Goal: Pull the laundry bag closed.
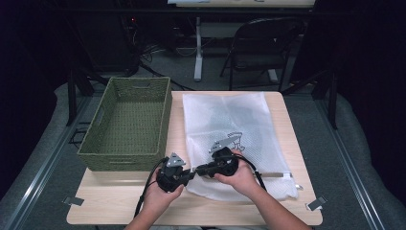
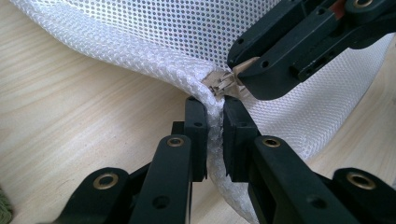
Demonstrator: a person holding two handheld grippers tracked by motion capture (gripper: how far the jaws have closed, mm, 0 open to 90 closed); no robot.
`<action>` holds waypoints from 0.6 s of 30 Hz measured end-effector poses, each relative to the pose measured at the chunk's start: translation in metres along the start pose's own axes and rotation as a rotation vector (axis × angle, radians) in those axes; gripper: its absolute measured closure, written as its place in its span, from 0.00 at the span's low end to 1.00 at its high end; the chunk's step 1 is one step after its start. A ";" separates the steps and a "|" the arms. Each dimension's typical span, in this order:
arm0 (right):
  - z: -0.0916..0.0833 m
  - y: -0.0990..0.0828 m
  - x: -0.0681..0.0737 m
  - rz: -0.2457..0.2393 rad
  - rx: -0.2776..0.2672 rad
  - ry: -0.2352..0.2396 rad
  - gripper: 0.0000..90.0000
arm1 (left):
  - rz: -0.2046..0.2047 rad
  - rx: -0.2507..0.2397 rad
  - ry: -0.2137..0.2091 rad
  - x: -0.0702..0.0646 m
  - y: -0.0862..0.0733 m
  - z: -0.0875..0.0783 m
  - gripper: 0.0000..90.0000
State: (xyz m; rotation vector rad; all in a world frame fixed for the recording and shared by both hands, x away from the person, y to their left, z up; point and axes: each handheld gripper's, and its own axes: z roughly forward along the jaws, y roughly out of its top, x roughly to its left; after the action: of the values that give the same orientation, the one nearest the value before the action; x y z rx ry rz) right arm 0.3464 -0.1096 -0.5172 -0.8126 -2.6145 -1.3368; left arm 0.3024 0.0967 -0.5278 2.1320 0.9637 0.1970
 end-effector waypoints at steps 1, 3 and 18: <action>0.000 0.000 0.000 0.000 0.000 0.003 0.93 | 0.000 0.000 0.000 0.000 0.000 0.000 0.91; 0.000 0.000 0.000 -0.003 0.003 0.005 0.94 | 0.001 0.002 0.001 0.000 -0.001 0.000 0.91; 0.003 -0.002 -0.001 0.001 0.005 0.011 0.97 | -0.030 -0.002 -0.068 0.006 -0.004 -0.001 0.79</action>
State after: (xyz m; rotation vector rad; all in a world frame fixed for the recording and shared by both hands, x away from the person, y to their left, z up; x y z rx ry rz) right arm 0.3464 -0.1090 -0.5209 -0.8036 -2.6078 -1.3307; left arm 0.3036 0.1033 -0.5305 2.1075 0.9547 0.1098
